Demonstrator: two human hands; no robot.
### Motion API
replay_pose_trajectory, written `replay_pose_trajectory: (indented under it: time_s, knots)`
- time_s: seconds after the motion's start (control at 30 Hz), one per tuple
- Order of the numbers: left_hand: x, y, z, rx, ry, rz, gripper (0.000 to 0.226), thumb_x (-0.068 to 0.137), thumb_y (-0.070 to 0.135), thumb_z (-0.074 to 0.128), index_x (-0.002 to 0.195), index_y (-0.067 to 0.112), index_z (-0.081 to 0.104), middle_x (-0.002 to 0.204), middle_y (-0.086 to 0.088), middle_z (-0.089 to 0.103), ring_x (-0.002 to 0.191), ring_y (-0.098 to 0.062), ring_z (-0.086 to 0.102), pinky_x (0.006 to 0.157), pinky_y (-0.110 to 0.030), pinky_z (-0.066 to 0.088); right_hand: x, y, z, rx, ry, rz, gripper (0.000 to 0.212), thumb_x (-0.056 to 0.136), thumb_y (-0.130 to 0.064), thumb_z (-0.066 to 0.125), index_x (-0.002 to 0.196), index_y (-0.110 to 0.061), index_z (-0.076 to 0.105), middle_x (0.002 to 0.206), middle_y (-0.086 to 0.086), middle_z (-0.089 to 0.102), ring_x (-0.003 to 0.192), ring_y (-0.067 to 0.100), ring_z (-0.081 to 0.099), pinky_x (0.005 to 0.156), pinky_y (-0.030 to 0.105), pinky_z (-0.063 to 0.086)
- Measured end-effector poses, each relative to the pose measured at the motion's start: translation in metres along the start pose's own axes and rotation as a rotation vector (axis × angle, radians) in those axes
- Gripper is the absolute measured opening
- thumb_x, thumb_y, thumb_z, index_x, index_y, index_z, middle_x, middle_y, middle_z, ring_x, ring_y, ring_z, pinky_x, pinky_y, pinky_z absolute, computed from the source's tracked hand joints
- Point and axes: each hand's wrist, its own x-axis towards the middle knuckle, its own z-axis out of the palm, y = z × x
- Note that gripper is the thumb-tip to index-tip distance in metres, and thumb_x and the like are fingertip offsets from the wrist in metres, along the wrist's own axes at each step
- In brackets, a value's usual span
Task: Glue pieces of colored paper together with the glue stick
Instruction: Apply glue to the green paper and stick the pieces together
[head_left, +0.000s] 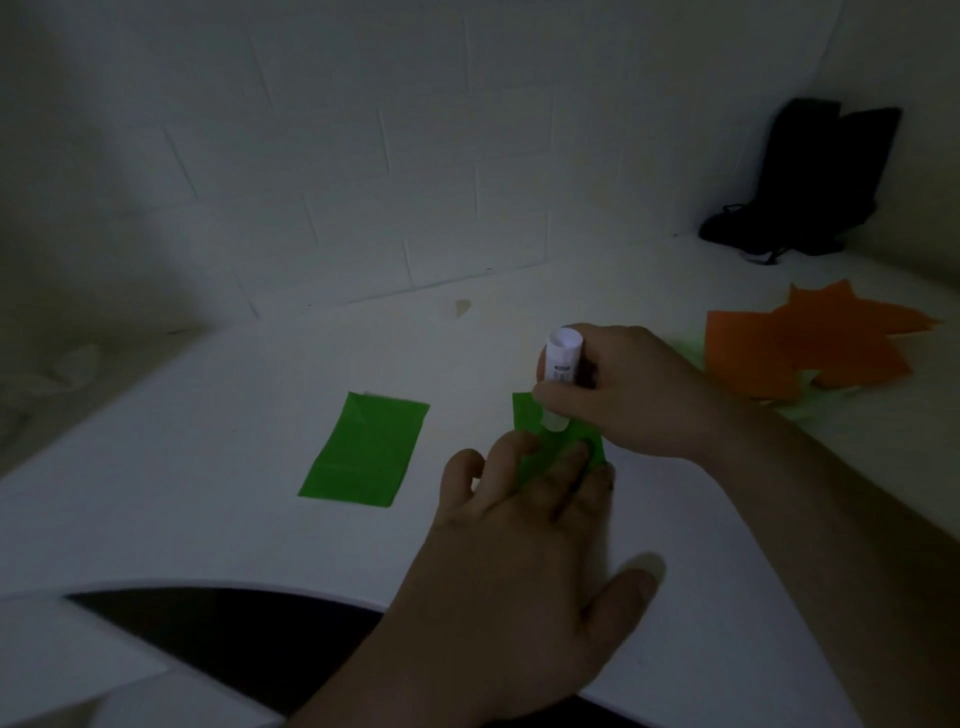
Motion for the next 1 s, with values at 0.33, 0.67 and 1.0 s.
replay_pose_trajectory:
  time_s: [0.33, 0.67, 1.0]
  knots:
    - [-0.001, -0.002, -0.003, -0.012, -0.032, 0.043, 0.078, 0.1, 0.073, 0.019, 0.159, 0.024, 0.035, 0.166, 0.002, 0.034, 0.133, -0.023, 0.042, 0.102, -0.049, 0.03, 0.0, -0.002, 0.003, 0.027, -0.016, 0.0, 0.013, 0.091, -0.039, 0.066, 0.09, -0.027, 0.064, 0.084, -0.005, 0.07, 0.076, 0.008, 0.065, 0.075, 0.037, 0.055]
    - [0.0, -0.001, -0.006, -0.014, -0.036, 0.055, 0.08, 0.099, 0.074, 0.017, 0.161, 0.025, 0.027, 0.166, 0.005, 0.03, 0.134, -0.022, 0.037, 0.104, -0.047, 0.03, 0.004, -0.008, 0.014, 0.048, -0.005, -0.011, 0.012, 0.092, -0.041, 0.069, 0.092, -0.03, 0.063, 0.083, -0.008, 0.069, 0.074, 0.005, 0.063, 0.069, 0.03, 0.052]
    - [0.0, 0.0, -0.007, -0.013, -0.032, 0.059, 0.079, 0.099, 0.074, 0.016, 0.16, 0.025, 0.028, 0.162, 0.006, 0.034, 0.125, -0.02, 0.037, 0.102, -0.044, 0.031, 0.008, -0.015, 0.023, 0.151, -0.02, 0.009, 0.009, 0.093, -0.042, 0.069, 0.096, -0.036, 0.063, 0.092, -0.014, 0.072, 0.084, -0.002, 0.066, 0.076, 0.024, 0.05]
